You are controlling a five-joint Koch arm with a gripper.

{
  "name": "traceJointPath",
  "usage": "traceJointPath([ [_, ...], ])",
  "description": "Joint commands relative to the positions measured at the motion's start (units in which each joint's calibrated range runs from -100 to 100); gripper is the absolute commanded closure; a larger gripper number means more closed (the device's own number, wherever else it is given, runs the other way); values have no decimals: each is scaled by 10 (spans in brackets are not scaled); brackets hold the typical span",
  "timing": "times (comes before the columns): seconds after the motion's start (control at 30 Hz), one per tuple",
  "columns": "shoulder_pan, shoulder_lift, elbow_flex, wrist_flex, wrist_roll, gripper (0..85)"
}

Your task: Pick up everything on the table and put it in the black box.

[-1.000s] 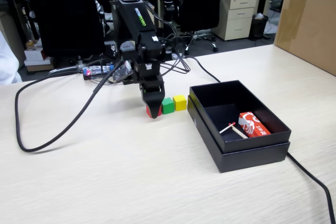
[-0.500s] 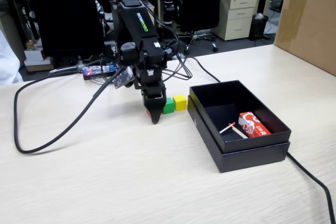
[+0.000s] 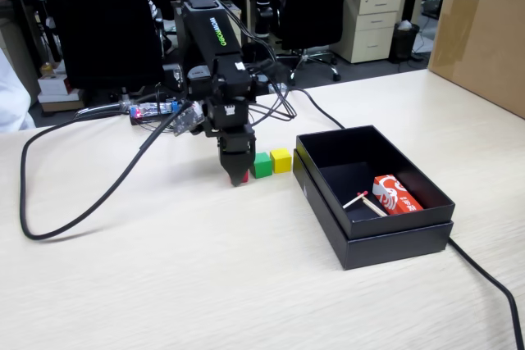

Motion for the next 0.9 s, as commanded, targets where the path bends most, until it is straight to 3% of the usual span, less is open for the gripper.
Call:
traceJointPath([
  [0.0,7,-119,81,-51,1,825],
  [0.13,47,-186,229,-70,-1,823],
  [0.3,95,-116,377,-75,-15,822],
  [0.53,128,97,543,-74,-24,822],
  [0.7,144,361,619,-74,-31,821],
  [0.87,150,422,623,-75,-28,819],
])
